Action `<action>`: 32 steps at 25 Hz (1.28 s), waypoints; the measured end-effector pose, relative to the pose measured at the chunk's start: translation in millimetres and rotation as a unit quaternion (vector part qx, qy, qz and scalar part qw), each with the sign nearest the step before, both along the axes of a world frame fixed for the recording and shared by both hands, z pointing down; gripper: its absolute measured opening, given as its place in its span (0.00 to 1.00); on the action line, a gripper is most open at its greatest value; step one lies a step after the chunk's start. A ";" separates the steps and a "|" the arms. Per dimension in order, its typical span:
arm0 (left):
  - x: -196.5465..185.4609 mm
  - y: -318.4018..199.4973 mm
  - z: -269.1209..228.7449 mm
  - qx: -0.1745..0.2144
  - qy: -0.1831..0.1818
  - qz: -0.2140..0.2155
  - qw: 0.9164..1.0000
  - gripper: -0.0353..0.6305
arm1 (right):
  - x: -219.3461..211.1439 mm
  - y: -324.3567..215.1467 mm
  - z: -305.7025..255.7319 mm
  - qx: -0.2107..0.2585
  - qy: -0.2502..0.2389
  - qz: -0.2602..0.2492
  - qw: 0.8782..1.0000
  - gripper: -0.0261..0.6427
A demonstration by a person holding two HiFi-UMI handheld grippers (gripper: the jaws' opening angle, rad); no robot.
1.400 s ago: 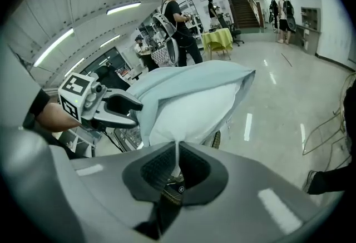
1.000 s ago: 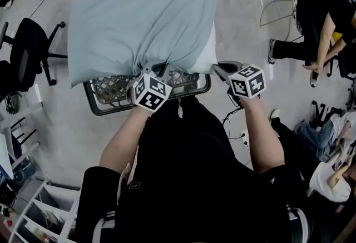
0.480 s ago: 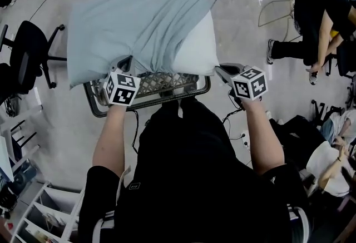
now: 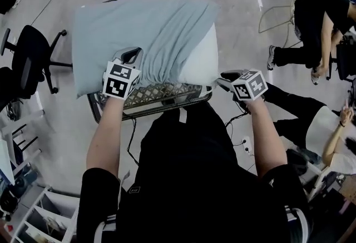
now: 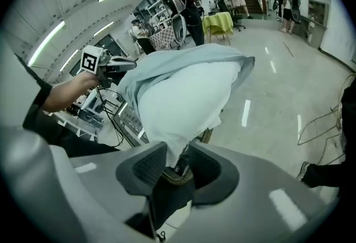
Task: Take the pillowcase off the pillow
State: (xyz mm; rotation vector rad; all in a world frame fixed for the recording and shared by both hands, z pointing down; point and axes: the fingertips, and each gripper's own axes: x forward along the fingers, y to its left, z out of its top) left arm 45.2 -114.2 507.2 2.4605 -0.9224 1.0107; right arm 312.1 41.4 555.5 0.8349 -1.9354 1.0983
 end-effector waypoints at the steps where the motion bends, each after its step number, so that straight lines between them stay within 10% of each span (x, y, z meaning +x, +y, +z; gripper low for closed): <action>1: 9.7 -5.2 0.9 -0.002 0.000 0.008 1.000 0.06 | 9.2 0.2 1.3 -0.005 -0.004 0.006 1.000 0.27; 7: 58.8 -51.6 3.4 -0.005 -0.021 0.048 0.999 0.08 | 66.5 -46.7 -5.4 0.025 -0.030 0.092 0.995 0.27; 16: 135.3 -152.0 39.9 -0.010 -0.099 0.096 0.990 0.20 | 67.1 -172.4 38.1 0.048 -0.074 0.076 0.993 0.32; 27: 157.1 -200.4 100.2 -0.102 -0.140 0.122 0.977 0.24 | 7.8 -229.2 80.0 -0.037 -0.219 -0.058 0.973 0.63; 32: 150.6 -203.7 98.5 -0.087 -0.188 0.151 0.967 0.08 | -13.3 -230.2 66.4 0.018 -0.227 -0.133 0.965 0.43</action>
